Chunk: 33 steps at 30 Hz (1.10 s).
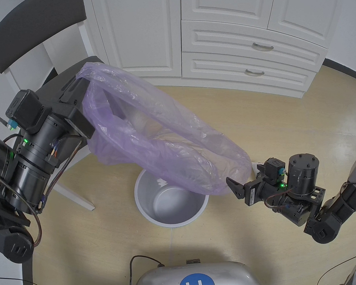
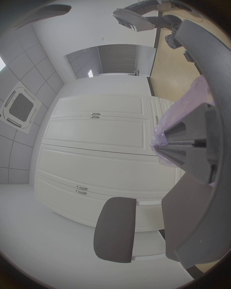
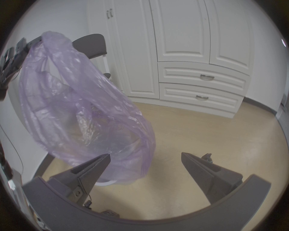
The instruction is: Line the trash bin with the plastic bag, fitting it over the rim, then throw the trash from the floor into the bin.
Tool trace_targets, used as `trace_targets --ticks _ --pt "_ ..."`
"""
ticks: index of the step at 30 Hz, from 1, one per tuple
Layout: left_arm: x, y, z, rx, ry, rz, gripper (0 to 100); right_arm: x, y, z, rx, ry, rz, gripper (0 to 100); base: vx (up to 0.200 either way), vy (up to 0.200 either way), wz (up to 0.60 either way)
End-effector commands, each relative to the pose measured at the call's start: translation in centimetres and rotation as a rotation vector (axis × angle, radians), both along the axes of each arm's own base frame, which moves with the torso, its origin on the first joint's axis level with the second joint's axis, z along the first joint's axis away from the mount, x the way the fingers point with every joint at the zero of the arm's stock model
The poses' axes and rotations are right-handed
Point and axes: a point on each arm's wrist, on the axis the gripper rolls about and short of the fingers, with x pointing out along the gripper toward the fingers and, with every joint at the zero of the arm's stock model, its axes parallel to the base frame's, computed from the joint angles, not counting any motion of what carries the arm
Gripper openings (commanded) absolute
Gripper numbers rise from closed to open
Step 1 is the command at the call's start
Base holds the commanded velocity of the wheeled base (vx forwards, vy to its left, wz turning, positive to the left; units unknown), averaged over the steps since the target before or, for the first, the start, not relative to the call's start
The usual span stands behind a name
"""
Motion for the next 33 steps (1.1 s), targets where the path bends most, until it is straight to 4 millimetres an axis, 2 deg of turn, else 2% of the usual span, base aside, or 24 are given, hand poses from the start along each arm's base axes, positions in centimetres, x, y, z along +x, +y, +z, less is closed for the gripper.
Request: trace_targets --ticks 1,2,3,4,11,26,33 --pt "-0.9 0.2 0.6 -0.011 -0.022 -0.012 0 0.3 0.4 3.0 0.128 0.035 0.000 100 0.000 0.000 0.00" --pt "-0.9 0.2 0.6 -0.011 -0.022 -0.012 0 0.3 0.4 3.0 0.128 0.035 0.000 100 0.000 0.000 0.00" --pt "-1.0 0.2 0.5 -0.010 -0.021 -0.015 0 0.3 0.2 4.7 0.212 0.120 0.022 100 0.000 0.000 0.00" --pt "-1.1 0.1 0.5 -0.009 -0.019 -0.016 0 0.3 0.1 5.1 0.238 0.153 0.028 100 0.000 0.000 0.00" --pt "-1.3 0.1 0.6 -0.014 -0.026 -0.022 0 1.5 -0.2 6.2 0.307 0.190 -0.007 100 0.000 0.000 0.00" --pt "-2.0 0.2 1.0 -0.022 -0.039 -0.034 0 2.2 0.2 4.9 0.303 0.232 -0.018 100 0.000 0.000 0.00" --pt "-2.0 0.2 1.0 -0.021 -0.037 -0.034 0 2.1 1.1 3.6 0.283 0.269 0.004 100 0.000 0.000 0.00"
